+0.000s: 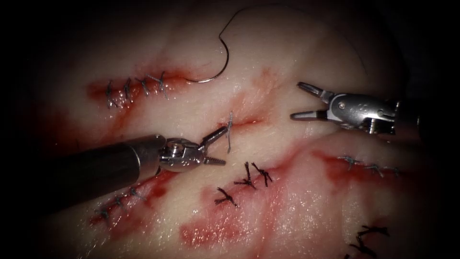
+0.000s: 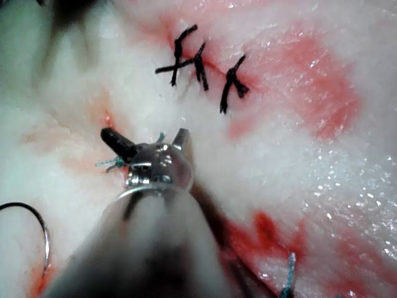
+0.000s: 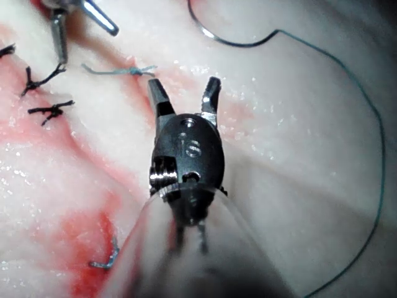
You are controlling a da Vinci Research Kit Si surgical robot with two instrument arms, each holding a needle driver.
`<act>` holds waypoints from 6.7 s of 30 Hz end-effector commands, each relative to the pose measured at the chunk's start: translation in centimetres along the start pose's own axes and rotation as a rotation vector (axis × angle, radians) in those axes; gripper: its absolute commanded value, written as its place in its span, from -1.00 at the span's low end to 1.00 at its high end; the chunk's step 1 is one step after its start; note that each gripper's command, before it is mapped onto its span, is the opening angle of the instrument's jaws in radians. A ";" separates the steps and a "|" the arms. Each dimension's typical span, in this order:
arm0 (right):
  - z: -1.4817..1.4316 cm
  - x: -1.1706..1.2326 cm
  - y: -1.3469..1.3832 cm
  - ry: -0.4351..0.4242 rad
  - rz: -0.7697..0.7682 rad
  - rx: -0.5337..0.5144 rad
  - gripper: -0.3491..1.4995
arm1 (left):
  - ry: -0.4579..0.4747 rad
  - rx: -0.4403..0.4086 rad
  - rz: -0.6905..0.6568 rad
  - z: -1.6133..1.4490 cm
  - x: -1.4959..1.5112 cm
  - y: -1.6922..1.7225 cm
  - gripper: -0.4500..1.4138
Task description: Wound Closure
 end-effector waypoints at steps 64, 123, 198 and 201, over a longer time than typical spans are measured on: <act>2.03 -0.81 -0.74 0.188 -0.380 0.214 0.69 | -0.017 0.001 0.045 0.08 -0.23 -0.09 -1.00; 1.14 -0.59 -0.27 0.068 -0.235 0.108 0.96 | -0.059 -0.010 -0.152 -1.04 -0.12 -0.12 -0.89; 0.09 -0.41 0.06 0.090 0.072 0.068 0.93 | -0.339 0.026 -0.675 -0.03 -0.86 -1.34 0.50; 0.05 -0.27 0.15 0.113 0.124 0.009 0.95 | -0.371 -0.011 -0.661 0.09 -0.92 -1.24 0.50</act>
